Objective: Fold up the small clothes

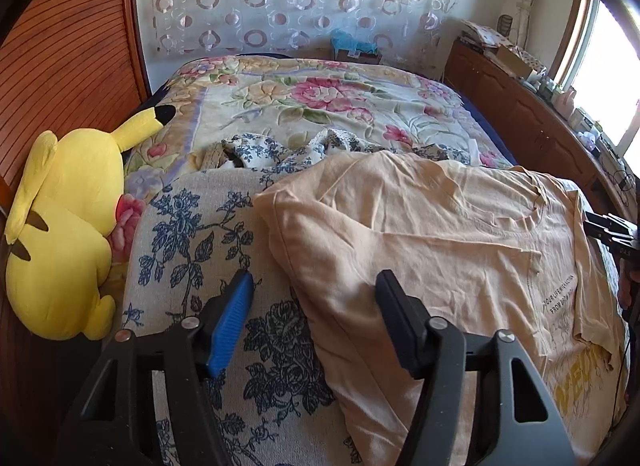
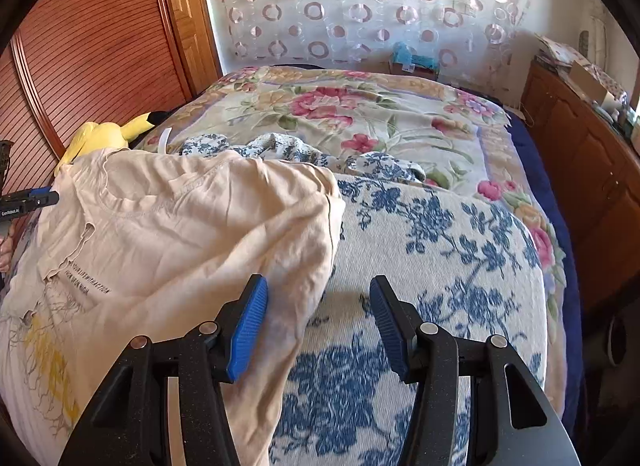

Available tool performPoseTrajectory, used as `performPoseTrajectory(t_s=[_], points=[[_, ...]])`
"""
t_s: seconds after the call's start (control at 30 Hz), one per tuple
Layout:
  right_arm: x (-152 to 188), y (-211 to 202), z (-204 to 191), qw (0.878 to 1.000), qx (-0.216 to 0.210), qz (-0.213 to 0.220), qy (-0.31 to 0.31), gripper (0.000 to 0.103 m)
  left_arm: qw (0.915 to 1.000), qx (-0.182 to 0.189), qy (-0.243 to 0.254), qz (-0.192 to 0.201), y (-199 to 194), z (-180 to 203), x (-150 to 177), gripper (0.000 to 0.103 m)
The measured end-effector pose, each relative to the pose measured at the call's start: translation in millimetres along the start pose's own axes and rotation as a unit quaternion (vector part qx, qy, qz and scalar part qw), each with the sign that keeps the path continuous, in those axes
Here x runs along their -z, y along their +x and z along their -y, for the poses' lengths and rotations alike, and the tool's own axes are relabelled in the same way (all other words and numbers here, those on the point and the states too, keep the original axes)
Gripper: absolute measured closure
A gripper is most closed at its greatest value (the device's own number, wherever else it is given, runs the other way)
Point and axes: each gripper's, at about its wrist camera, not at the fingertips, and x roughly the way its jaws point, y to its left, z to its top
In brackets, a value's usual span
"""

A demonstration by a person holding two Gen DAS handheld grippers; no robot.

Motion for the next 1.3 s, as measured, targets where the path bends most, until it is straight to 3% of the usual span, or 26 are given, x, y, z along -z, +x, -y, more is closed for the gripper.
performPoseTrajectory(t_s=[0.27, 0.3, 0.33, 0.37, 0.4, 0.43, 0.47, 0.57, 0.83, 1.1, 1.3], points=[[-7, 14, -7, 1.000, 0.009, 0.004, -0.020, 0.048, 0.9998, -0.003, 0.017, 0.004, 3, 4, -3, 0.053], [-8, 15, -9, 1.000, 0.009, 0.004, -0.022, 0.055, 0.9998, -0.004, 0.020, 0.004, 4, 5, -4, 0.053], [-8, 16, -12, 1.000, 0.007, 0.004, -0.030, 0.074, 0.9997, -0.006, 0.025, 0.005, 5, 7, -5, 0.059], [-10, 15, -16, 0.999, -0.006, 0.003, -0.043, 0.082, 0.9994, -0.011, 0.031, 0.006, 6, 9, -6, 0.071], [-10, 15, -19, 0.999, -0.012, 0.000, -0.053, 0.089, 0.9992, -0.017, 0.035, 0.004, 6, 12, -7, 0.074], [-11, 15, -23, 0.998, -0.009, -0.003, -0.061, 0.097, 0.9993, -0.016, 0.034, 0.002, 7, 13, -9, 0.083], [-11, 15, -26, 0.998, -0.007, -0.005, -0.068, 0.098, 0.9994, -0.013, 0.032, 0.000, 6, 14, -10, 0.095], [-11, 11, -35, 0.996, -0.002, 0.005, -0.084, 0.099, 0.9988, -0.015, 0.045, 0.013, -4, 25, -9, 0.097], [10, -64, -39, 0.992, -0.022, 0.105, -0.064, 0.099, 0.9927, 0.035, 0.070, 0.092, -91, 60, 13, 0.097], [80, -151, -53, 0.986, -0.043, 0.149, -0.062, 0.099, 0.9855, 0.059, 0.083, 0.136, -171, 73, 74, 0.097], [151, -196, -47, 0.986, -0.057, 0.144, -0.055, 0.099, 0.9860, 0.061, 0.061, 0.143, -209, 65, 139, 0.097]])
